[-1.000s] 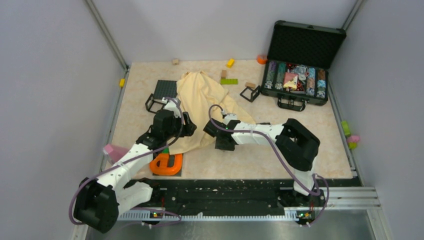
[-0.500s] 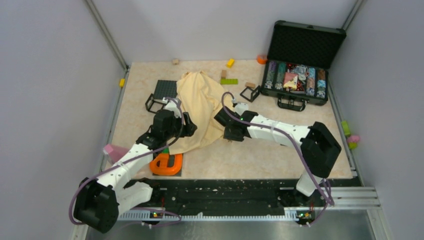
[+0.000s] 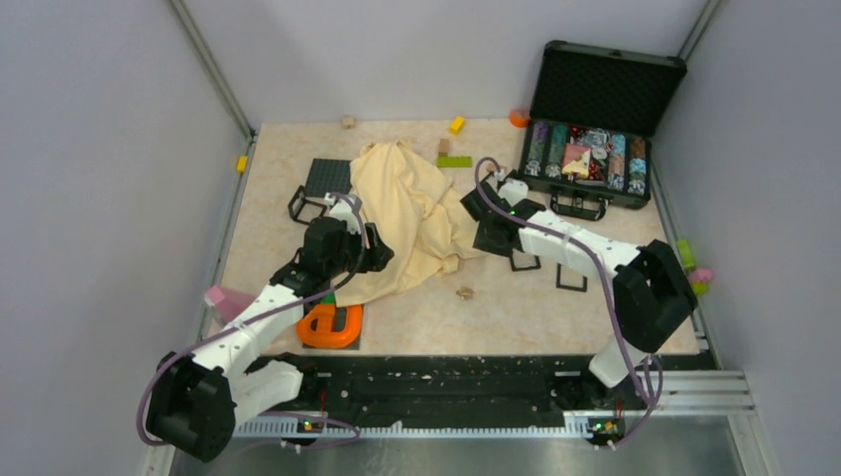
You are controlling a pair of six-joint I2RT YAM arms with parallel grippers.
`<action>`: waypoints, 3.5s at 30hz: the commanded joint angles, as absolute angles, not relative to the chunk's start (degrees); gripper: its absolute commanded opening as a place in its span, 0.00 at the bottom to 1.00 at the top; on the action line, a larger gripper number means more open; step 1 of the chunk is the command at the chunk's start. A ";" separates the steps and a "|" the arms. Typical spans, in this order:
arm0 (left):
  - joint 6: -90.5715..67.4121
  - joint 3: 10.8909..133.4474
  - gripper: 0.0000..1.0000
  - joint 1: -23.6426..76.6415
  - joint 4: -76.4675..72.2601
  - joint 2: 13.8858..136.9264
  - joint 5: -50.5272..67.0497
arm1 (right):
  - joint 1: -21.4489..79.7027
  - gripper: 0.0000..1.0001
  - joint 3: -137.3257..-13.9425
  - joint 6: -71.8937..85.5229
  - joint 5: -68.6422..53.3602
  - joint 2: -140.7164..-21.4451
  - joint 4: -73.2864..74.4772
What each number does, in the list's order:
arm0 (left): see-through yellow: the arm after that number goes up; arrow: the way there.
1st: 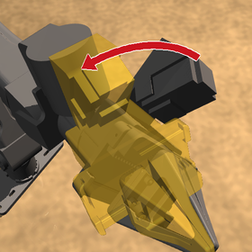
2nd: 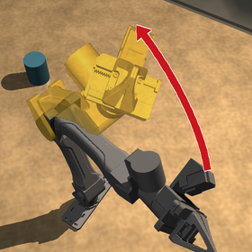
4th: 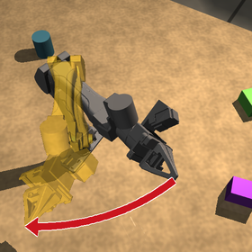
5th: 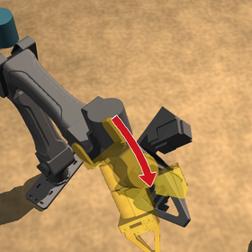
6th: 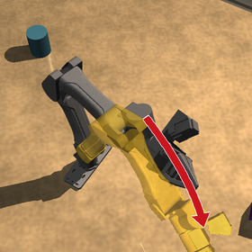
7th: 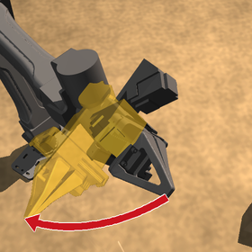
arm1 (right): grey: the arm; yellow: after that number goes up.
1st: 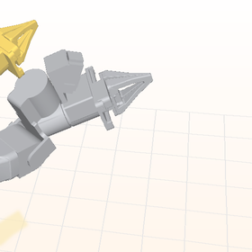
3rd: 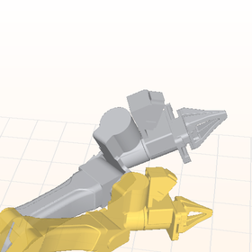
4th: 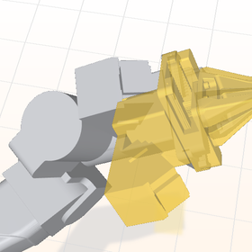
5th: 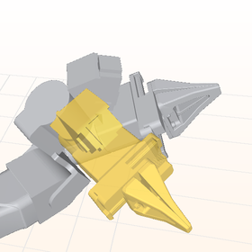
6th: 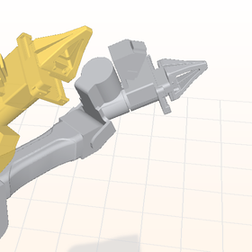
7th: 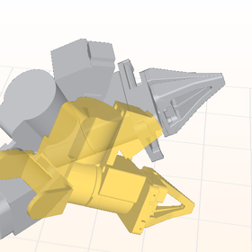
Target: Remove the brooch from the garment
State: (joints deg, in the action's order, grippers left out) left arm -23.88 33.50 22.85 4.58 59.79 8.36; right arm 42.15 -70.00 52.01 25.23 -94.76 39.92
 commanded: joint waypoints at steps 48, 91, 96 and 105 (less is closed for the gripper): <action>-51.77 33.80 0.51 39.47 -31.02 97.72 26.28 | 32.98 0.46 -26.12 53.75 -18.65 -81.30 -14.92; -54.17 34.39 0.00 39.64 -40.52 105.52 30.04 | 33.05 0.17 -24.16 54.72 -14.87 -82.06 -16.49; -53.11 33.09 0.00 39.48 -41.05 102.66 28.94 | 32.63 0.24 -24.92 53.37 -12.31 -77.83 -12.25; -54.68 31.02 0.00 37.65 -41.39 94.88 32.44 | 29.65 0.46 -25.53 46.43 -5.45 -61.91 -0.88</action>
State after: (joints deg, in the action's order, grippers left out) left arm -54.13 31.73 38.83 -39.03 99.04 29.78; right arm 30.89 -24.73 50.59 -9.43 -67.02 -6.13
